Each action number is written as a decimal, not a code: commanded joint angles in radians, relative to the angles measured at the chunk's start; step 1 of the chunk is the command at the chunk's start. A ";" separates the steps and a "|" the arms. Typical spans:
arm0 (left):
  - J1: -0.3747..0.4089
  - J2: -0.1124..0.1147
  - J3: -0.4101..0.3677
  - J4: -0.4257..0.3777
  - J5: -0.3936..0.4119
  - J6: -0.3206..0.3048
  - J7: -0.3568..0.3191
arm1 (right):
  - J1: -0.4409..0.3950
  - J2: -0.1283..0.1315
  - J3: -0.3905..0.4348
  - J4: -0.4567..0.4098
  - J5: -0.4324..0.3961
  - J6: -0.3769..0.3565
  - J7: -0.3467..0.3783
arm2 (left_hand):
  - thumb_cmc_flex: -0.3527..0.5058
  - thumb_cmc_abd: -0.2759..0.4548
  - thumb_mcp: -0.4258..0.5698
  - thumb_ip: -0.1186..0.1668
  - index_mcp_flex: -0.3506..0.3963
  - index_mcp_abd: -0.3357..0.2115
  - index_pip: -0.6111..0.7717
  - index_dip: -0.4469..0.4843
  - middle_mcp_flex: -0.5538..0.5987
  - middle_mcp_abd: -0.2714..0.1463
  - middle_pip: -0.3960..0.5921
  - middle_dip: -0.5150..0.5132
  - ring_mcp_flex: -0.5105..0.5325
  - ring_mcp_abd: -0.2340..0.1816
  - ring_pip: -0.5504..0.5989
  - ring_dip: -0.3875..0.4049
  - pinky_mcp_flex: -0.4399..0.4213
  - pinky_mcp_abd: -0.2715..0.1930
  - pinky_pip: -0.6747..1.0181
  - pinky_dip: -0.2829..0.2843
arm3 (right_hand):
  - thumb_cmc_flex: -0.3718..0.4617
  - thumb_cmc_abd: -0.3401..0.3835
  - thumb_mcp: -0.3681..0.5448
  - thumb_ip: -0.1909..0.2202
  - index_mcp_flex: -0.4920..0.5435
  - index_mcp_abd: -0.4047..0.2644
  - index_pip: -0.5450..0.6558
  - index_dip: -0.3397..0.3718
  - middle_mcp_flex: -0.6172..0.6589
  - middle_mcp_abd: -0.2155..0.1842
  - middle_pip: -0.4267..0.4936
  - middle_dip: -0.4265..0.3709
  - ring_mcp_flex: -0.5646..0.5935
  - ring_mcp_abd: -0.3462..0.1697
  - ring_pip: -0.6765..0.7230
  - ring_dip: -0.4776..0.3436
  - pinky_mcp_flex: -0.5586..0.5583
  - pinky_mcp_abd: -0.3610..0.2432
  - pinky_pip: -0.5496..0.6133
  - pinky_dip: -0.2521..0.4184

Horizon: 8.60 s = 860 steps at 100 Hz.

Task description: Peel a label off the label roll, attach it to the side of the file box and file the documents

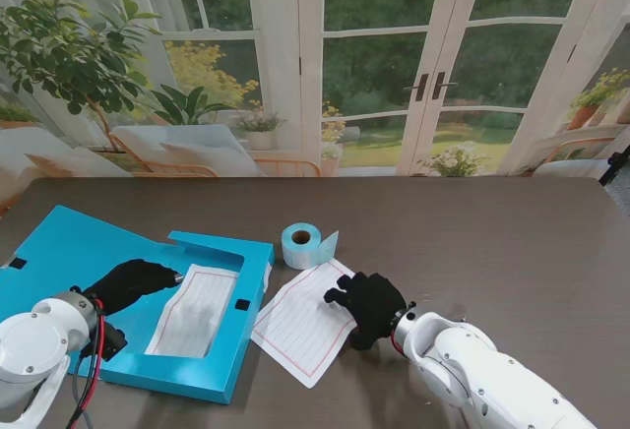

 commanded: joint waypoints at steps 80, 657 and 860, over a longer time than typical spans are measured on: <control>0.015 -0.008 -0.019 0.004 -0.022 -0.029 0.001 | 0.106 -0.039 -0.114 0.183 0.028 -0.080 -0.398 | 0.027 0.055 -0.038 0.024 0.032 0.001 0.000 0.010 -0.007 0.007 -0.002 0.008 0.020 -0.009 -0.020 0.016 -0.007 -0.024 -0.025 0.021 | 0.600 0.139 -0.090 -0.642 0.875 -0.126 0.445 -0.365 1.042 -0.112 -0.016 0.033 0.842 -0.038 0.099 0.062 0.158 0.012 0.327 -0.130; -0.111 -0.036 -0.040 -0.001 -0.256 0.275 0.049 | -0.149 -0.056 0.377 -0.235 0.061 -0.093 -0.157 | 0.491 0.055 -0.208 -0.017 0.092 0.089 0.778 0.292 0.347 0.023 0.669 0.772 0.377 0.178 0.981 0.565 0.130 0.133 1.058 0.308 | 0.090 0.383 -0.141 0.140 0.406 0.091 0.128 -0.150 0.548 0.042 -0.065 -0.042 0.520 0.062 -0.016 0.034 -0.113 0.112 0.170 -0.088; -0.140 -0.033 0.120 0.070 0.021 0.199 0.128 | -0.198 -0.058 0.396 -0.217 0.118 -0.091 -0.114 | -0.055 -0.108 0.083 -0.013 -0.206 -0.009 -0.082 -0.072 -0.327 -0.083 -0.079 -0.131 -0.308 -0.139 -0.122 -0.174 -0.139 -0.112 -0.173 -0.247 | 0.069 0.413 -0.152 0.129 0.345 0.105 0.126 -0.149 0.469 0.045 -0.059 -0.039 0.450 0.075 -0.018 0.034 -0.169 0.114 0.143 -0.075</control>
